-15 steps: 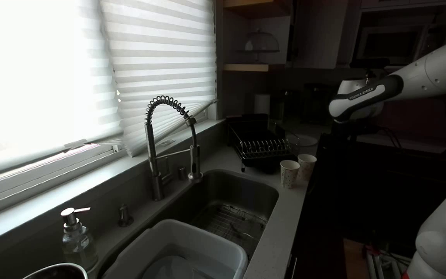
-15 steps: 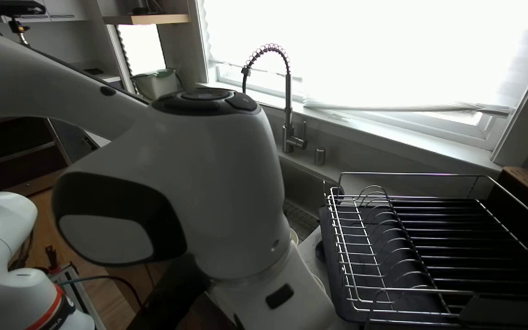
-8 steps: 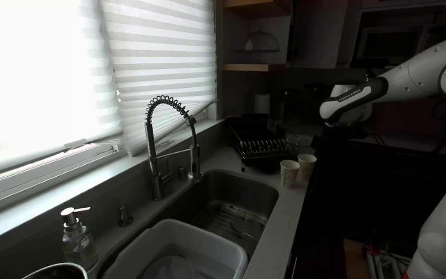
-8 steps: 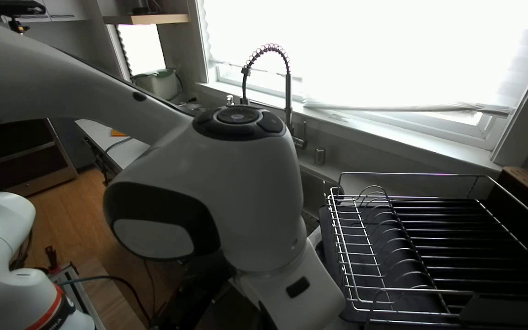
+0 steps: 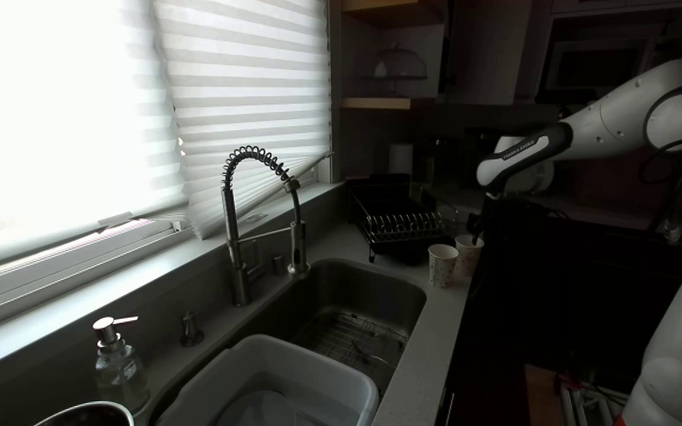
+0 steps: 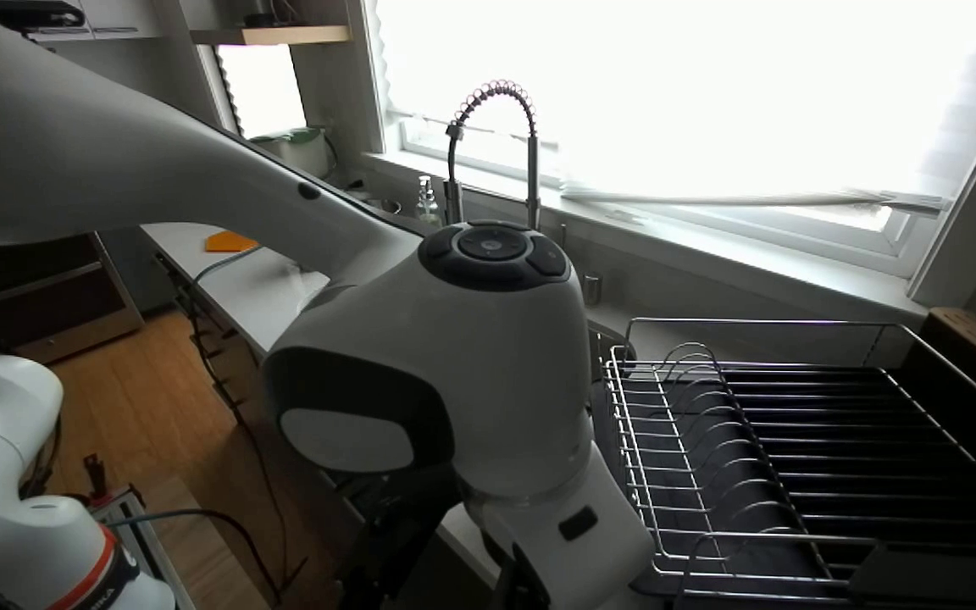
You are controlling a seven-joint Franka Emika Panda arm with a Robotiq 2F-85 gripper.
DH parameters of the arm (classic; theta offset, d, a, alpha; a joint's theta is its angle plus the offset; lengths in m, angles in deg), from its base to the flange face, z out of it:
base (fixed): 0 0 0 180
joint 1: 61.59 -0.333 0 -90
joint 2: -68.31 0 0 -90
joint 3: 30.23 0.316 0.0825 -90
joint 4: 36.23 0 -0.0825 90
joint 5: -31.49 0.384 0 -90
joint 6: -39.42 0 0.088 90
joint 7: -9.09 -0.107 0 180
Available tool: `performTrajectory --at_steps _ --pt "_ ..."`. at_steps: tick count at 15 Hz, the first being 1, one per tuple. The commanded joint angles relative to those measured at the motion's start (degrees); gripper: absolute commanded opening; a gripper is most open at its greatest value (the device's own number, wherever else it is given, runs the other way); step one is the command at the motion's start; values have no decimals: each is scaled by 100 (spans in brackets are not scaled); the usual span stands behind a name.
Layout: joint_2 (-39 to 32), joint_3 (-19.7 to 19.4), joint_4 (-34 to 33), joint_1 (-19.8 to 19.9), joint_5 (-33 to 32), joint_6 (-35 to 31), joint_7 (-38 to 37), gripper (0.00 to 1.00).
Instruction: Stack the cups then flip them over and hang them on the plate rack
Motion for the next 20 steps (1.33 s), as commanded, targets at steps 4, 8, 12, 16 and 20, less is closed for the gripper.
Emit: performTrajectory --at_steps 4,8,12,16,20 --pt "-256 -70 -219 -66 246 86 28 29" --pt "-124 -57 -269 -76 150 185 -21 0" --pt "105 -25 -356 -112 -69 285 -102 1" --pt "711 93 -415 -176 -474 670 -270 1" --pt "1413 367 -494 -254 -630 1205 -386 1"
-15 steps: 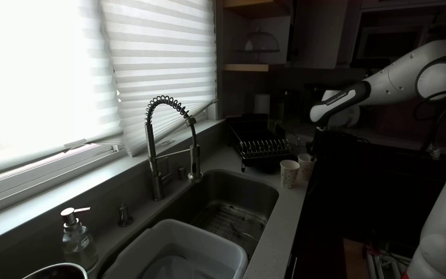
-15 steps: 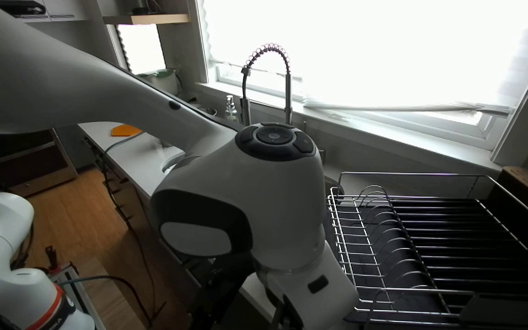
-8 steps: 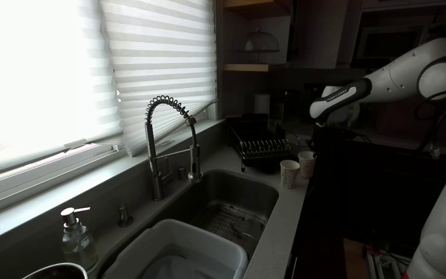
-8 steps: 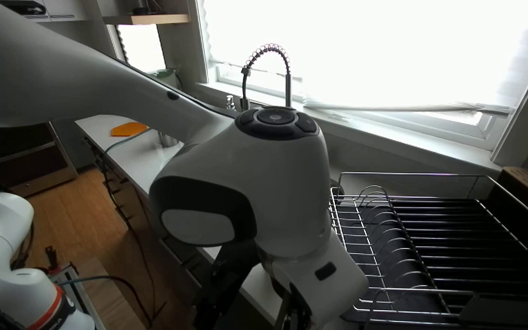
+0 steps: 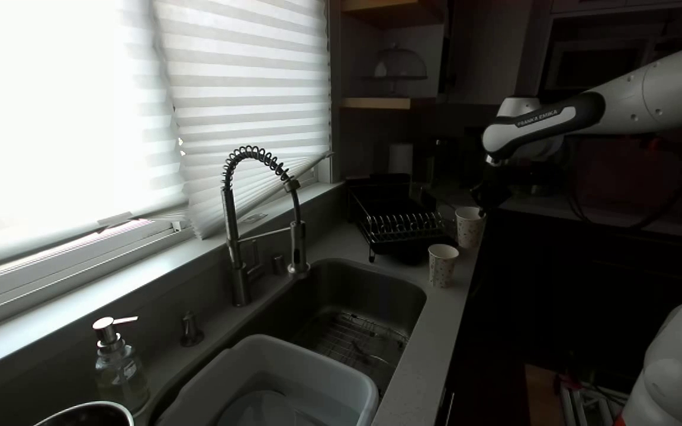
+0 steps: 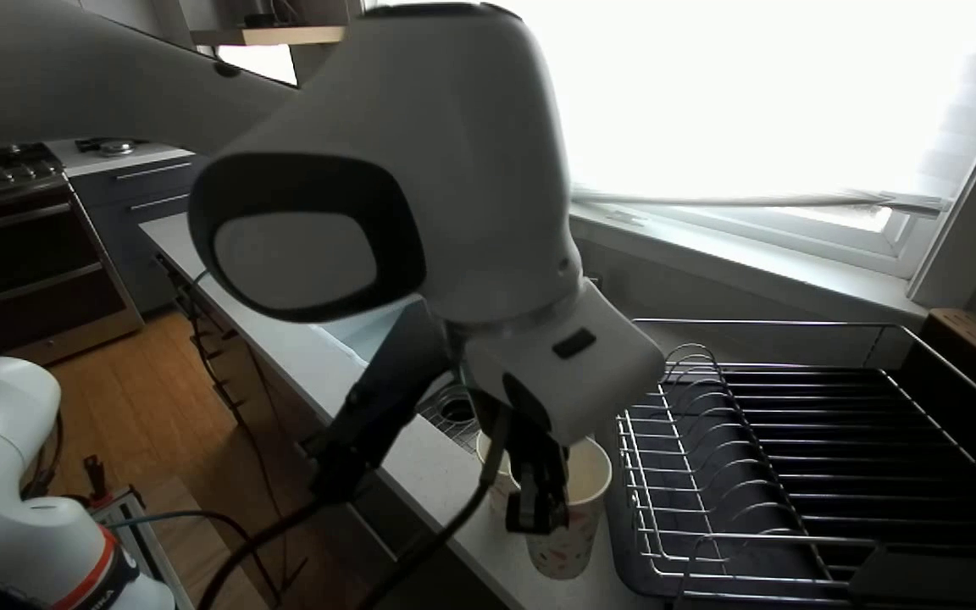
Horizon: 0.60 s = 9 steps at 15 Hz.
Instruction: Stack the cups then flip them over and hang them on the plate rack
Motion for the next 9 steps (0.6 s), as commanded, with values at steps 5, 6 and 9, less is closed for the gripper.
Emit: performTrajectory --at_steps 5,6,9 --pt "996 428 212 -321 21 556 -113 1" --pt "982 463 252 -360 22 504 -109 1" --pt "1000 558 497 -447 24 332 -123 1"
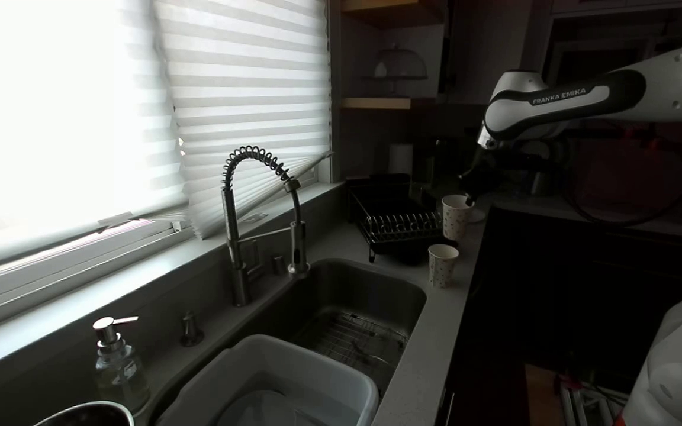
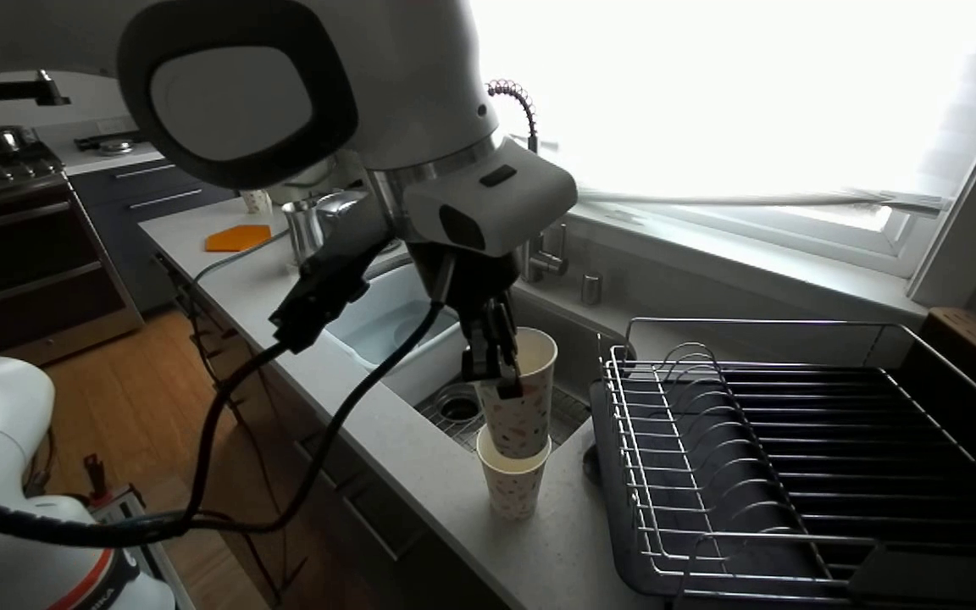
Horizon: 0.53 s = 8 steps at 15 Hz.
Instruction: Stack the cups then flip them over and hang them on the plate rack
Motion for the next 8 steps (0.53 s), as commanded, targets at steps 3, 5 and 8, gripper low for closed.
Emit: performTrajectory --at_steps 3,5,8 --pt "35 56 489 -166 79 -205 -99 1" --pt "37 30 586 -205 148 -341 -20 1" --pt "53 -4 706 -224 225 -613 79 1"
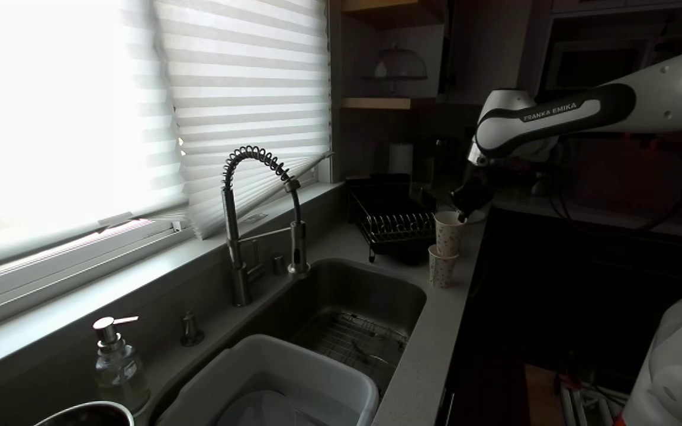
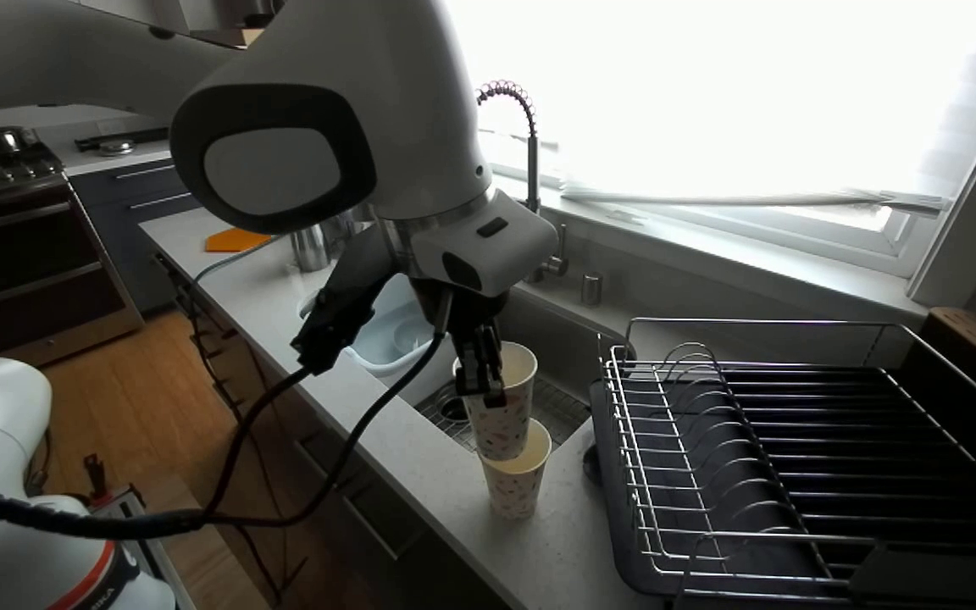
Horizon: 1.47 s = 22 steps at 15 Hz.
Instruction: Stack the cups then flip them over and hang them on the plate rack
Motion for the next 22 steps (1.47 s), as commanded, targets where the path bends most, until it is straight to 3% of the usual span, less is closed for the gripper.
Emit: performTrajectory --at_steps 1,10,11,13,20,22 --pt "70 -86 224 -47 147 -341 107 1" --pt "-205 -227 491 22 120 -576 142 3" --pt "-245 -248 520 27 125 -627 138 29" --pt "-323 -282 561 32 137 -728 133 36" --pt "-523 -328 588 85 42 -894 131 89" --pt "-584 -371 599 96 73 -889 203 100"
